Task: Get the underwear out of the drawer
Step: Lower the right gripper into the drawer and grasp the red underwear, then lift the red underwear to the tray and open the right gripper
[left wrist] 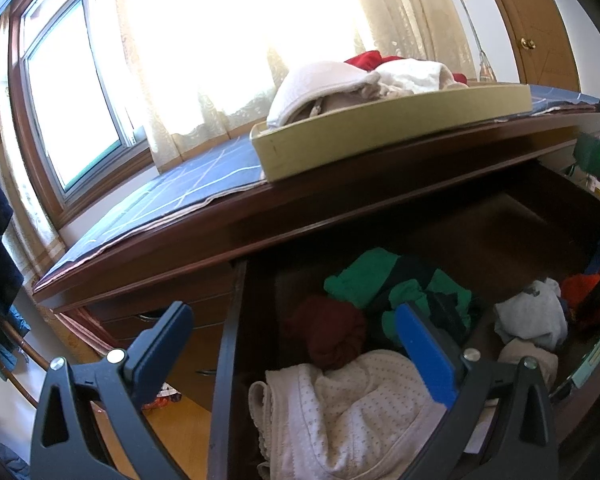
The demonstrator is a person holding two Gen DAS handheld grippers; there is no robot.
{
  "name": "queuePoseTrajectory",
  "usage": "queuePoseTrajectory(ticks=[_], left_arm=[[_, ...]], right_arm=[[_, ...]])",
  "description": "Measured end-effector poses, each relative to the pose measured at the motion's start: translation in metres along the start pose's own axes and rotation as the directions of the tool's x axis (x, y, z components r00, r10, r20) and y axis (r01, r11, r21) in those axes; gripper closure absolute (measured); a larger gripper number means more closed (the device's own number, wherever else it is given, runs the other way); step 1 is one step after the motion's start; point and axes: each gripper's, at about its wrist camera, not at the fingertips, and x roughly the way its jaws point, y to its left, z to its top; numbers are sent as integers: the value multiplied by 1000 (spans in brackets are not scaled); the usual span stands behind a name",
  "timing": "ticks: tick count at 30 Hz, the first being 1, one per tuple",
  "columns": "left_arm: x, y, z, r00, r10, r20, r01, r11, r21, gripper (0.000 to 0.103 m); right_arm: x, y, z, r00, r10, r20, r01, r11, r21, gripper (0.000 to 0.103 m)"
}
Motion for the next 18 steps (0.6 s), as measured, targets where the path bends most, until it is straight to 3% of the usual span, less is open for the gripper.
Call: queuePoseTrajectory(ticks=[4, 6, 10, 14, 18], left_arm=[[0, 0, 0, 1000, 0, 0, 0, 1000, 0, 0], [0, -1, 0, 1000, 0, -1, 0, 1000, 1, 0], [0, 0, 1, 1000, 5, -2, -5, 1000, 2, 0], [0, -1, 1, 1000, 8, -3, -8, 1000, 4, 0], [0, -1, 1, 1000, 7, -2, -7, 1000, 4, 0]], right_arm=[[-26, -5, -23, 991, 25, 133, -32, 998, 55, 70], [-46, -13, -30, 969, 83, 234, -107, 990, 93, 70], [-96, -28, -41, 901, 127, 415, -201, 969, 141, 70], [-140, -29, -35, 835, 165, 524, -265, 957, 121, 70], [-185, -24, -32, 750, 204, 629, -320, 945, 75, 70]])
